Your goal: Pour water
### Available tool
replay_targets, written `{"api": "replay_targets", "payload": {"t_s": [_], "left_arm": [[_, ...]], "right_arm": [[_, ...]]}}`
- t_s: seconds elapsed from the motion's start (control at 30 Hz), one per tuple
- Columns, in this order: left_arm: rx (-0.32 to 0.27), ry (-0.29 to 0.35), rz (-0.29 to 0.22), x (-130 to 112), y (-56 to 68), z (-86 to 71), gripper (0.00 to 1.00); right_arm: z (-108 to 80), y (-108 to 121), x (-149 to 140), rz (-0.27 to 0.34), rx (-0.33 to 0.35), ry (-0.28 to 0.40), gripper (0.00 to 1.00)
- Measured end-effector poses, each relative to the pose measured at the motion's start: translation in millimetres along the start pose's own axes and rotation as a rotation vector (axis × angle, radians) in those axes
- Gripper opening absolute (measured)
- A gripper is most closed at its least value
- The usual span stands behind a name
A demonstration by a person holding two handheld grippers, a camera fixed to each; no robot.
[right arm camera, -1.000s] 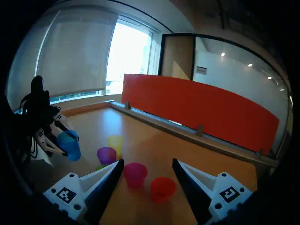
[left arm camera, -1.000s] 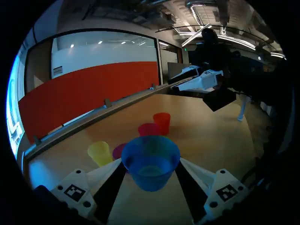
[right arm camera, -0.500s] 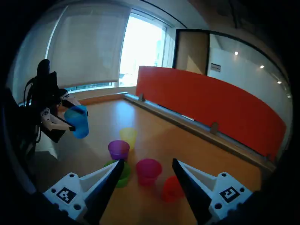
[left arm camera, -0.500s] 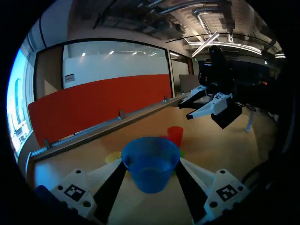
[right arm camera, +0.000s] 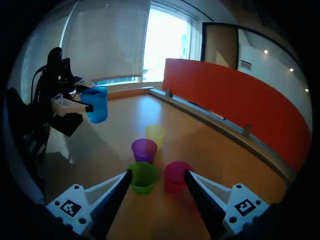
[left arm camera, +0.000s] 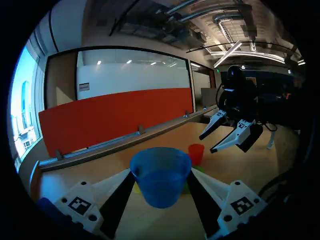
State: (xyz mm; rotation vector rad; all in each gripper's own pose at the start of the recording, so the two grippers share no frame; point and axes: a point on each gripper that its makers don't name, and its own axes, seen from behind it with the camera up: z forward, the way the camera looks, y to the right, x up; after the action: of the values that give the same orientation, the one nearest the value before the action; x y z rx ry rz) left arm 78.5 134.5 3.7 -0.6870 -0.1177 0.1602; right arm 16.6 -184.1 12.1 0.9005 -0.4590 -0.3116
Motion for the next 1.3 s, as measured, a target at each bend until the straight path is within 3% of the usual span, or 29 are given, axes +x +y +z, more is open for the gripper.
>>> {"api": "replay_targets", "payload": {"t_s": [0.4, 0.9, 1.3], "left_arm": [[0.015, 0.023, -0.030, 1.8, -4.8, -2.2, 0.84], [0.017, 0.028, -0.042, 1.4, -9.1, -3.9, 0.84], [0.014, 0.017, -0.043, -4.5, -11.4, -0.4, 0.84]], "right_arm": [[21.7, -23.4, -32.8, -0.001, 0.088, -0.090, 1.00], [43.2, -29.2, -58.3, -0.007, 0.112, -0.146, 1.00], [72.7, -34.7, -66.6, -0.008, 0.126, -0.149, 1.00]]}}
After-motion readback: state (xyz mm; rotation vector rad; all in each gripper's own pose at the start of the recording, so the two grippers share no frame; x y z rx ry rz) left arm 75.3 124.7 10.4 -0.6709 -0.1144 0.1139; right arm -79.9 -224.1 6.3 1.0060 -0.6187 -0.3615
